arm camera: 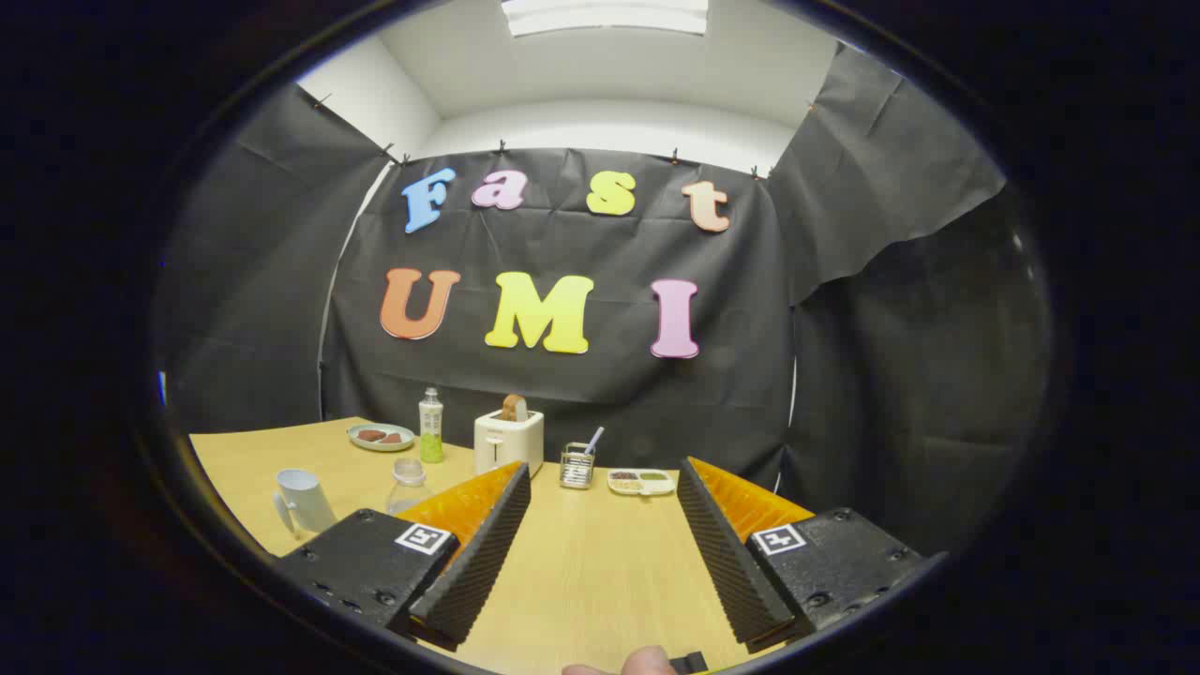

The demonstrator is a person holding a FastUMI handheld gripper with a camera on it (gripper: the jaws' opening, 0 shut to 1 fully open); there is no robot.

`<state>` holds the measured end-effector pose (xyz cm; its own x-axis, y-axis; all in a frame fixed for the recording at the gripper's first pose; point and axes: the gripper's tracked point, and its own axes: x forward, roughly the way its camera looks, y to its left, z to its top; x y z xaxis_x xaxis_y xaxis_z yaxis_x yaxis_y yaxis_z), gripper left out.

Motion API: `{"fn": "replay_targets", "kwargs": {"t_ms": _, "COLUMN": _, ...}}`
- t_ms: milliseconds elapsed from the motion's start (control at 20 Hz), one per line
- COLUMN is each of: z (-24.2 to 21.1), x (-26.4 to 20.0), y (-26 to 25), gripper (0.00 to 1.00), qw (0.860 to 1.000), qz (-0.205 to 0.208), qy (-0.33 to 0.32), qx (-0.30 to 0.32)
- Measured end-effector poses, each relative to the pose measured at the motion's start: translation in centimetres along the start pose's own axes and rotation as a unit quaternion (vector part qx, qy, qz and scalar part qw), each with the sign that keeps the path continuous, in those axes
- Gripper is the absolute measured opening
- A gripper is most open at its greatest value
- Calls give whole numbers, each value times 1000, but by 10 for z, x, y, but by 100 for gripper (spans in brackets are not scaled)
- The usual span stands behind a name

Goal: Take the bottle from table, then pour the juice into the cup, finally place the bottle on the coaster

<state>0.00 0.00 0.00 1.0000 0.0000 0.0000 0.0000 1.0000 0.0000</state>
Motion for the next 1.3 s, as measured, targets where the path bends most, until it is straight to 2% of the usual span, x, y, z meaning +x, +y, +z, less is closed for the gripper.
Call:
{"fn": "replay_targets", "kwargs": {"t_ms": 950, "z": 4, "x": -7, "y": 5, "gripper": 100, "qw": 1000, "qz": 3, "qy": 0, "qx": 0}}
{"fn": "replay_targets", "kwargs": {"t_ms": 1300, "z": -2, "x": -10, "y": 16, "gripper": 100, "qw": 1000, "qz": 20, "qy": 7, "qx": 10}}
